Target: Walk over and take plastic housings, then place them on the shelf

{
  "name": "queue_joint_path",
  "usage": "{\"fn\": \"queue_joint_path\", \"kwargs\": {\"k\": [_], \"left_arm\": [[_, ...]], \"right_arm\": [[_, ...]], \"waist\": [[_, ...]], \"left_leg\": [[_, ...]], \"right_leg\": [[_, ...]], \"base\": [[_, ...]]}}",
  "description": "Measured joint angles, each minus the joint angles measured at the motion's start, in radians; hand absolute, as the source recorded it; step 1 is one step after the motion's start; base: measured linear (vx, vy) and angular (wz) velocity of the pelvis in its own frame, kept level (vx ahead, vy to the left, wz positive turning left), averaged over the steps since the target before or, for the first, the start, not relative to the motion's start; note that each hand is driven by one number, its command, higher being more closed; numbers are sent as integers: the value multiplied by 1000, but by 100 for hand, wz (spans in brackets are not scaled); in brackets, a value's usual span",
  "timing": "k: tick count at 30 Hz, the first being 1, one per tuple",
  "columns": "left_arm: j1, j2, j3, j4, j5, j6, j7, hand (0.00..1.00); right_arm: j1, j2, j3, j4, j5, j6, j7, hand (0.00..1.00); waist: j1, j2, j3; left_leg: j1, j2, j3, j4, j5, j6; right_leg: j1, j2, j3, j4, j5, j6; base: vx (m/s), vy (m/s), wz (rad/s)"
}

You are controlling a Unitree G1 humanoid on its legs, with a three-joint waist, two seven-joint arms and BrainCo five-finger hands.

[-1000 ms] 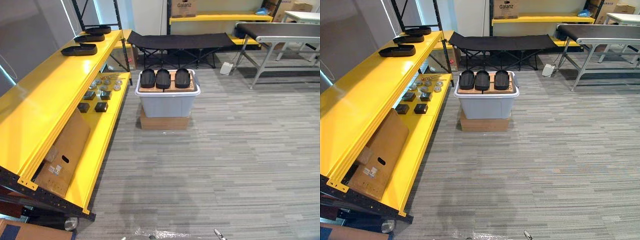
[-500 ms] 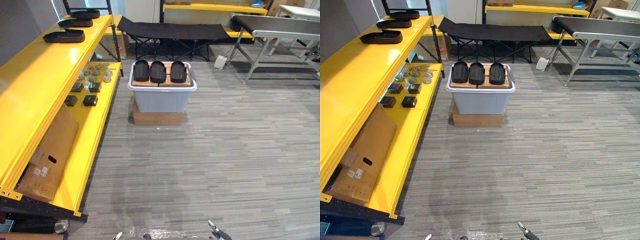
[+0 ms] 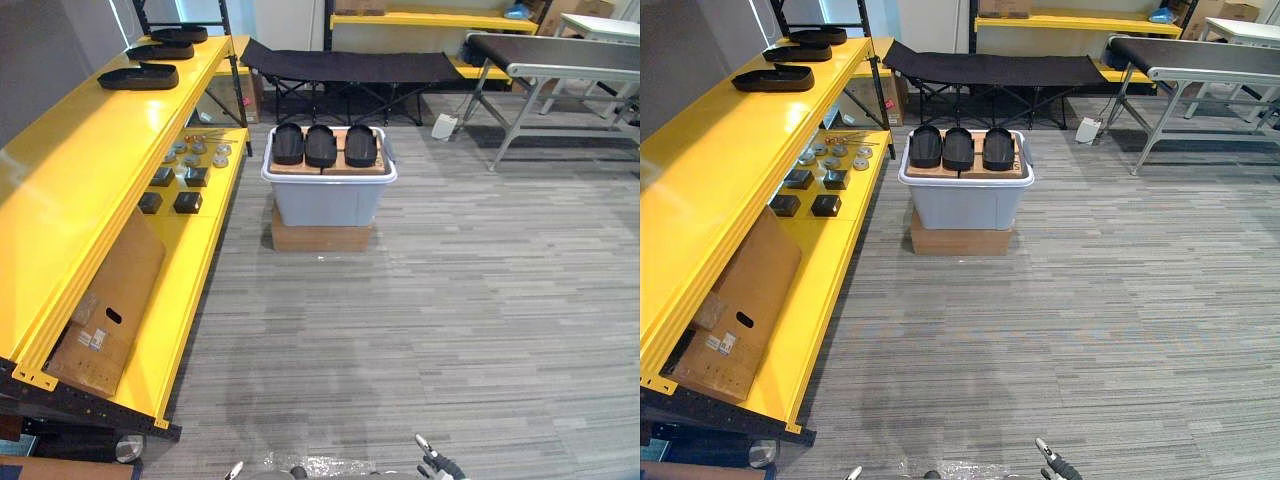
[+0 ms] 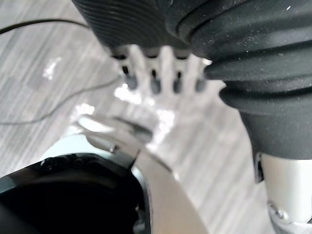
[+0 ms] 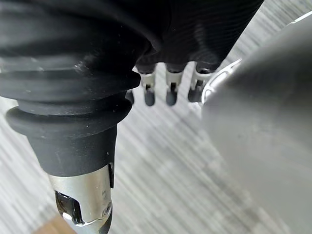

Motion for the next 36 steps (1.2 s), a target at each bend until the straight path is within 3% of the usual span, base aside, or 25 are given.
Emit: {"fn": "queue_joint_path", "kwargs": {"k": [4,6,10,12,14,15,16,17,19,20,21,23,25,26,27,28,29,30,32,34,35,36], "left_arm": [[-16,9,-1,-7,6,-11,10,0],[-41,13,-3,-8,8,3,36,0],[-96,13,0,-7,37,13,52,0],[-109,19,22,-8,37,15,53,0],[-112,15,35,-18,36,18,56,0],[-112,6,39,-24,35,23,65,0],[-109,-15,48,-23,33,25,74,0],[-100,-34,64,-14,18,30,77,0],[-112,-52,87,-14,-13,48,81,0],[-126,-74,124,-14,-14,57,84,0],[-126,-82,160,-15,-15,58,83,0],[-113,-90,190,-54,-16,52,81,0],[-96,-96,206,-83,-15,43,79,0],[-81,-99,215,-83,-10,42,78,0],[-41,-108,221,-82,-4,41,74,0],[-17,-114,222,-81,0,40,71,0],[17,-125,217,-60,9,39,66,0],[41,-131,213,-41,21,36,62,0],[43,-125,221,-42,45,22,59,0],[39,-116,232,-35,81,4,60,0],[40,-101,234,-18,99,-7,61,0],[40,-95,233,-8,115,-10,62,0]], "right_arm": [[5,2,17,-18,43,-30,6,0],[3,2,15,-28,49,-60,30,0],[-16,5,14,-44,47,-75,49,0],[-15,10,13,-45,32,-70,45,0],[-2,1,4,-41,-25,-30,31,0],[6,-8,-5,-34,-87,-12,26,0],[17,-30,-13,-8,-158,9,24,0],[15,-38,-35,7,-213,12,25,0],[6,-53,-31,13,-248,9,23,0],[-6,-66,-31,18,-247,4,20,0],[-16,-68,-33,27,-246,1,19,0],[-34,-70,-33,25,-246,-35,23,0],[-90,-72,-34,17,-247,-63,23,0],[-113,-70,-35,-4,-247,-74,22,0],[-122,-66,-35,-30,-246,-89,21,0],[-122,-65,-32,-43,-245,-92,20,0],[-122,-68,-21,-45,-245,-101,14,0],[-114,-62,-3,-44,-242,-101,6,0],[-115,-61,-2,-44,-199,-99,0,0],[-120,-62,-5,-45,-179,-84,1,0],[-122,-54,-6,-44,-170,-81,4,0],[-120,-46,-7,-42,-173,-83,4,0]], "waist": [[-3,-11,12],[-9,0,37],[-28,5,51],[-30,-12,55],[-29,-19,55],[-34,-12,51],[-44,19,38],[-47,55,22],[-57,76,24],[-56,98,48],[-54,89,58],[-21,78,68],[15,82,75],[31,82,83],[46,84,86],[50,90,89],[59,100,102],[71,88,103],[72,62,116],[83,40,120],[83,15,129],[82,2,128]], "left_leg": [[3,-15,-19,0,-14,22],[17,14,-22,6,-33,35],[45,78,-13,8,-68,4],[57,89,-7,71,-137,-25],[65,92,-9,187,-248,-48],[57,101,-13,242,-300,-58],[43,136,-21,312,-353,-80],[-6,179,-18,455,-378,-108],[-148,232,-5,732,-319,-176],[-226,279,8,936,-305,-167],[-249,280,11,1005,-314,-151],[-325,202,15,959,-332,-119],[-436,149,17,788,-314,-119],[-477,134,10,637,-256,-120],[-507,134,3,433,-144,-121],[-513,140,-7,358,-103,-121],[-525,159,-4,378,5,-117],[-529,151,20,448,46,-81],[-548,138,49,506,15,-33],[-525,99,47,482,-4,-2],[-453,59,57,414,-15,15],[-407,40,65,372,-17,18]], "right_leg": [[-75,-36,6,167,-61,2],[-153,-22,11,261,-116,-40],[-297,37,37,258,-94,-14],[-328,39,63,242,-78,8],[-357,27,97,273,-65,-31],[-375,21,99,322,-62,-70],[-378,38,89,364,-42,-93],[-367,62,61,363,-64,-120],[-326,81,44,323,-68,-128],[-231,108,29,249,-67,-131],[-146,113,24,187,-67,-131],[35,97,45,62,-68,-133],[69,76,65,30,-70,-134],[85,65,67,18,-76,-124],[124,56,68,-13,-95,-104],[156,56,68,-31,-113,-89],[228,62,73,-55,-148,-66],[266,40,73,-43,-185,-105],[251,16,77,26,-165,-114],[181,-27,95,185,-114,-51],[100,-81,129,402,-49,31],[49,-110,154,520,19,89]], "base": [[63,49,5],[90,31,-7],[146,-24,-6],[213,-53,-2],[373,-130,5],[537,-208,24],[610,-213,34],[547,-180,31],[591,-176,26],[624,-168,32],[625,-137,28],[634,-104,-3],[451,13,-61],[502,78,-90],[351,87,-68],[477,173,-51],[537,255,-15],[564,282,1],[573,290,43],[534,281,37],[515,261,8],[605,288,1]]}}
